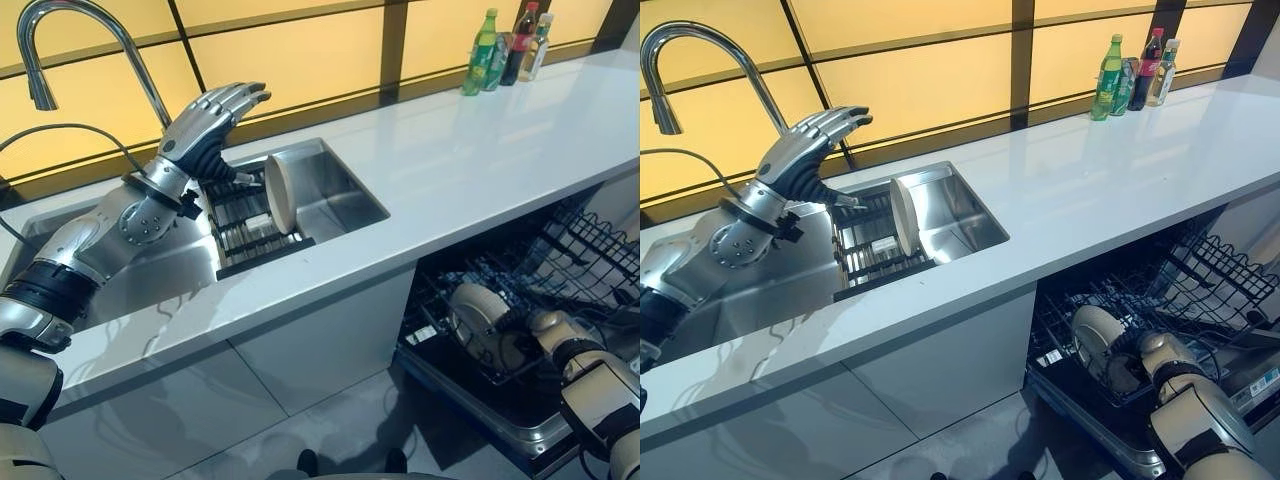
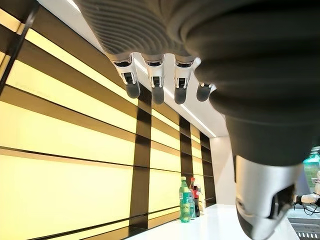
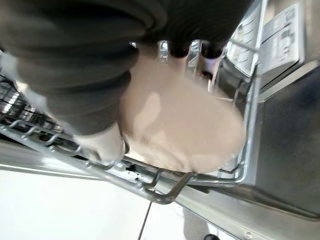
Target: Pick up plates and place into dishwasher.
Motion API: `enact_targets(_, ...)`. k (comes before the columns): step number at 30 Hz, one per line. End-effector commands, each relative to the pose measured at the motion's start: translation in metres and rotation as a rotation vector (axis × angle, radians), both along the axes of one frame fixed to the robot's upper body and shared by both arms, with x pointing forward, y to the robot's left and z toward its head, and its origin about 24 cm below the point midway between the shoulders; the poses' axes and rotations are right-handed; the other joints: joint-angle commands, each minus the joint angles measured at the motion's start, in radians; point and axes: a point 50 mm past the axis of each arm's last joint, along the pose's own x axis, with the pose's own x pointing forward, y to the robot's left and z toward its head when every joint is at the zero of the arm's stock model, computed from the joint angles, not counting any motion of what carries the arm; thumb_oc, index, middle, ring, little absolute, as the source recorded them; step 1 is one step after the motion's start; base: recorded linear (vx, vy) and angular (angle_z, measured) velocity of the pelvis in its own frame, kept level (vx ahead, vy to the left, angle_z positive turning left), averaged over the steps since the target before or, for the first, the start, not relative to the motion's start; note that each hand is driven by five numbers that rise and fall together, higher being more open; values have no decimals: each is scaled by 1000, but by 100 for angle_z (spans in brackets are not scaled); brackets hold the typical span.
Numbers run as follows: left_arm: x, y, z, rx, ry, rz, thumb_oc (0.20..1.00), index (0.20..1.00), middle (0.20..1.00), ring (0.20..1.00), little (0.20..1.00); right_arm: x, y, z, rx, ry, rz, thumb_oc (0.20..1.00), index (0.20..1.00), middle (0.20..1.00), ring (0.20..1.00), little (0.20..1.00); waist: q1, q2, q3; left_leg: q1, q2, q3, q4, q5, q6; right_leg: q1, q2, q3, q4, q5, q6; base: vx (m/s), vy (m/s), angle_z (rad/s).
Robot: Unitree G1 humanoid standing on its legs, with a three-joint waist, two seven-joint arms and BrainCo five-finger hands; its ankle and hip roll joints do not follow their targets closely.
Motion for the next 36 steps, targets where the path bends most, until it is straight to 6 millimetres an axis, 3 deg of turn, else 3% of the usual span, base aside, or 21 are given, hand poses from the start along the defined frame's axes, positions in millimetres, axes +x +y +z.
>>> enact_targets(1, 1, 9, 32, 44, -101, 72, 1000, 1000, 1000, 1000, 1000, 32, 15, 35, 9, -255, 69, 1000, 1000, 1000, 1000, 1000, 7, -19, 45, 14, -89, -1, 8, -87, 40, 46, -18, 20, 9, -78, 66, 0, 0, 0)
enact_targets(6, 0, 37, 20, 75, -61, 197, 1000, 1000, 1000, 1000, 1000, 36, 6, 69, -63, -407, 118, 1000, 1000, 1000, 1000, 1000, -21, -27, 41, 23, -91, 12, 8, -91, 41, 49, -17, 28, 9, -76, 70, 30, 37, 1)
enact_targets(16, -20, 99, 2, 75, 9, 450, 1000, 1000, 1000, 1000, 1000, 6, -17, 134, -170, -664, 118, 1000, 1000, 1000, 1000, 1000, -91, -52, 19, 59, -89, 44, 8, -108, 47, 70, -6, 60, 9, -81, 76, 45, 27, -4)
enact_targets(22, -34, 120, -11, 99, 10, 557, 1000, 1000, 1000, 1000, 1000, -19, 2, 194, -149, -1151, 194, 1000, 1000, 1000, 1000, 1000, -126, -55, 4, 75, -86, 63, 8, -119, 54, 77, 5, 92, 9, -87, 76, 56, 29, -13)
enact_targets(25, -34, 123, -19, 167, 9, 583, 1000, 1000, 1000, 1000, 1000, -28, 14, 200, -79, -1260, 253, 1000, 1000, 1000, 1000, 1000, -133, -51, -3, 79, -87, 68, 8, -123, 55, 80, 5, 98, 9, -89, 80, 100, 61, -17)
enact_targets(28, -33, 127, -21, 239, 16, 621, 1000, 1000, 1000, 1000, 1000, -33, 27, 203, -52, -1264, 351, 1000, 1000, 1000, 1000, 1000, -146, -47, -10, 80, -90, 78, 8, -125, 55, 76, 2, 105, 9, -88, 87, 147, 106, -9)
enact_targets(32, -29, 129, -14, 259, 9, 653, 1000, 1000, 1000, 1000, 1000, -33, 33, 205, -41, -1210, 438, 1000, 1000, 1000, 1000, 1000, -157, -50, 0, 73, -92, 88, 8, -123, 58, 65, 1, 113, 9, -82, 92, 102, 110, -5)
enact_targets(36, -20, 125, 6, 298, -43, 694, 1000, 1000, 1000, 1000, 1000, -26, 42, 219, -38, -1216, 492, 1000, 1000, 1000, 1000, 1000, -172, -57, 51, 25, -93, 91, 8, -111, 60, 8, -1, 134, 9, -63, 93, -76, 119, -9)
